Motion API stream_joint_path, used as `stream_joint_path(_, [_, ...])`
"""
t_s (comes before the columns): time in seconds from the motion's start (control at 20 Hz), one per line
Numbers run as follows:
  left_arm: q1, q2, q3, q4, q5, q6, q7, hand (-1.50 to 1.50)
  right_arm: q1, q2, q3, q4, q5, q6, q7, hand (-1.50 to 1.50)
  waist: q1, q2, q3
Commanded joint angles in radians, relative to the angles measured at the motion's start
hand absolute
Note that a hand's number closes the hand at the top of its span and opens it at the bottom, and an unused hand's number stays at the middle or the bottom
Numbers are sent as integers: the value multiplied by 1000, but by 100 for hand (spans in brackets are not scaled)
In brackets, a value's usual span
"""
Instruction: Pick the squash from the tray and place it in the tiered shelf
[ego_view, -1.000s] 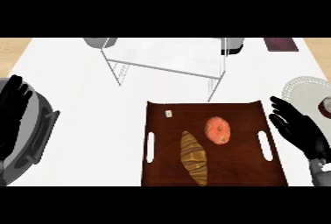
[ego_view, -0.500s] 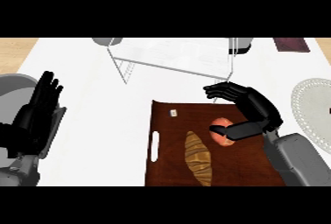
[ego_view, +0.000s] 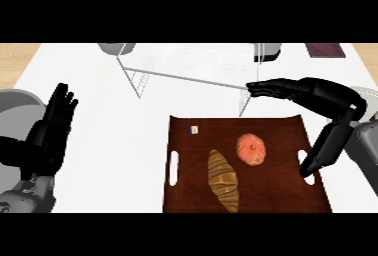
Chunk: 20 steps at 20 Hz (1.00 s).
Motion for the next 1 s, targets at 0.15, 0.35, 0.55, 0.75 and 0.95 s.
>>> stream_joint_path(0.15, [-5, -1, 14, 1, -7, 5, 11, 0, -118, -131, 66, -185, 282, 73, 8, -150, -18, -8, 0])
stream_joint_path(0.35, [35, -15, 4, -11, -14, 1, -11, 0, -107, -164, 108, -321, 477, 4, 33, -150, -20, -8, 0])
stream_joint_path(0.55, [67, -7, 1, -85, -27, 13, 27, 0, 11, -162, 178, -451, 623, -74, 117, -150, -22, -11, 0])
stream_joint_path(0.75, [3, -80, -12, 29, -70, 14, -14, 0, -55, -33, 223, -394, 706, -63, 223, -150, -14, -2, -1])
stream_joint_path(0.95, [15, -50, 18, -10, -53, -22, 6, 0, 1, -7, 318, -439, 907, -141, 247, -150, -13, -4, 0])
